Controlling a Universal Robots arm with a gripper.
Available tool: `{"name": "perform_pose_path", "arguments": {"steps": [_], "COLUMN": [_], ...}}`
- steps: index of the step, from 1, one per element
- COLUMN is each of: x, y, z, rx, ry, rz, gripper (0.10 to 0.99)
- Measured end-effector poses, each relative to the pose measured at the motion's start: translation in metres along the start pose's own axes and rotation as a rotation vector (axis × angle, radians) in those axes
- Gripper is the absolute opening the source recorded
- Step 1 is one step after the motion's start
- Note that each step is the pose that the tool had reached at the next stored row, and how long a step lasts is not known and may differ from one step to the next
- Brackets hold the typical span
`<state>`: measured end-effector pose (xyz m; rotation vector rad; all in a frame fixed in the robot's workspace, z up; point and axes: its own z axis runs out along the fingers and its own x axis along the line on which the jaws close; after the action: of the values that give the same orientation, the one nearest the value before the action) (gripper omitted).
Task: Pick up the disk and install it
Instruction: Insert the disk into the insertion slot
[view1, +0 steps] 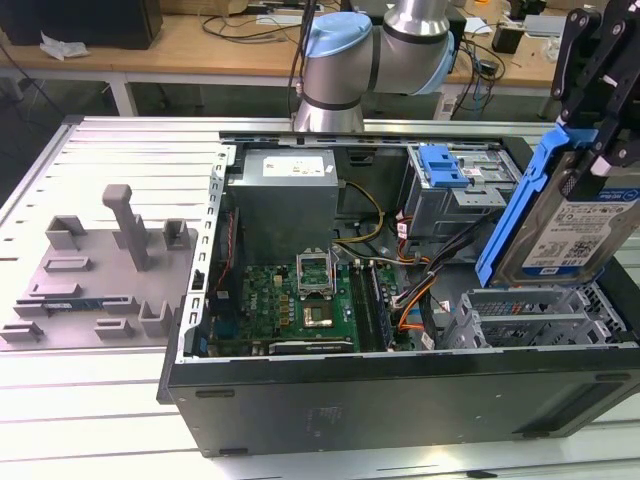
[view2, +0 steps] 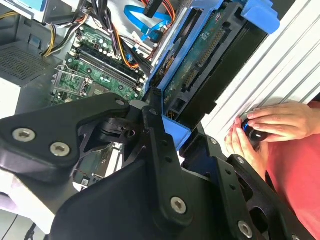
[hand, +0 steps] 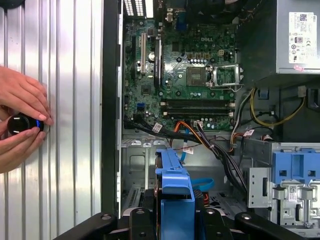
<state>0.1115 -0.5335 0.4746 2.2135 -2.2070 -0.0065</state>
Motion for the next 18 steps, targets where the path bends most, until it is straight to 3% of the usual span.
{"name": "perform_pose_path", "arguments": {"steps": [18], "x": [0.0037], "y": [-0.0015], "z": [0.0135], "rx": [0.000], "ry": [-0.0002], "rz": [-0.001], "gripper": [0.369]}}
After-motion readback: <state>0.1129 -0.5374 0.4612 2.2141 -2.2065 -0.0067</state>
